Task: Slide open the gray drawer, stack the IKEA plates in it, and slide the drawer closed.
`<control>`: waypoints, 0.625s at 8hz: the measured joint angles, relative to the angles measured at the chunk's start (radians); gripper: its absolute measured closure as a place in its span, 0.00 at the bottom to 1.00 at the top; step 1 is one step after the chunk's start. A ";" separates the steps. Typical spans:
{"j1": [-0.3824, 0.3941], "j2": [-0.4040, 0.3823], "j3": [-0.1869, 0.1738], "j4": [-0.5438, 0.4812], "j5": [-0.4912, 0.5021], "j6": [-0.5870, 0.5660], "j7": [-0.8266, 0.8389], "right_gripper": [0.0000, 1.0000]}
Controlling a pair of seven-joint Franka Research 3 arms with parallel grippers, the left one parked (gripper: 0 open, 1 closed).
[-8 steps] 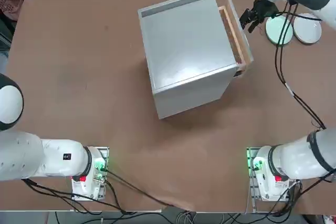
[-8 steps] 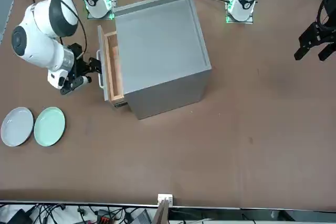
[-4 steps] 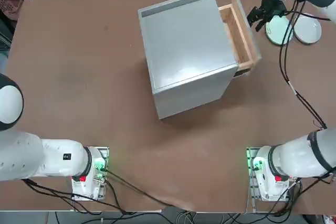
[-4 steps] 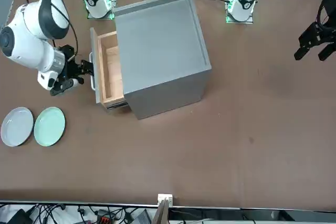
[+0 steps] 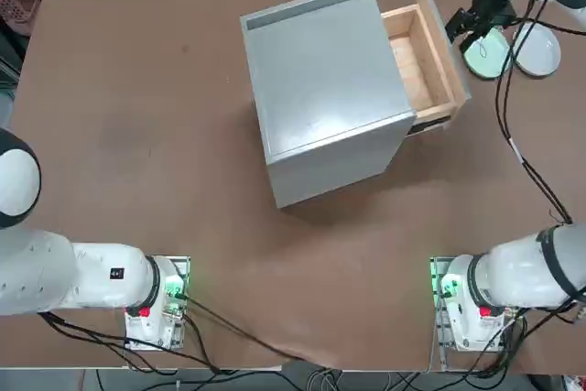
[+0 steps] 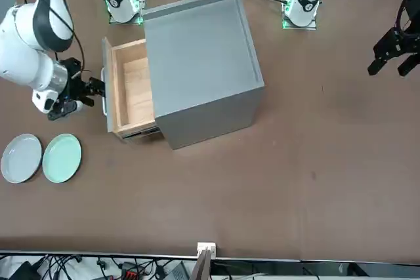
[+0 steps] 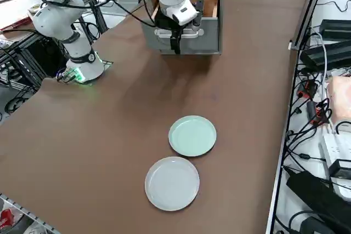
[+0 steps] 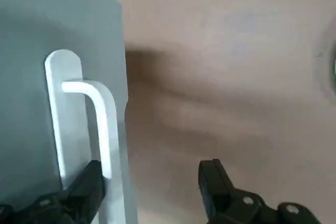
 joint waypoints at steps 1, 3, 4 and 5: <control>-0.021 0.002 0.000 0.004 -0.003 0.001 -0.018 0.00; -0.033 0.006 0.000 0.012 -0.014 0.002 -0.030 0.00; -0.032 0.008 0.002 0.025 -0.027 -0.009 -0.030 0.00; -0.035 0.016 0.001 0.060 -0.037 -0.047 -0.030 0.00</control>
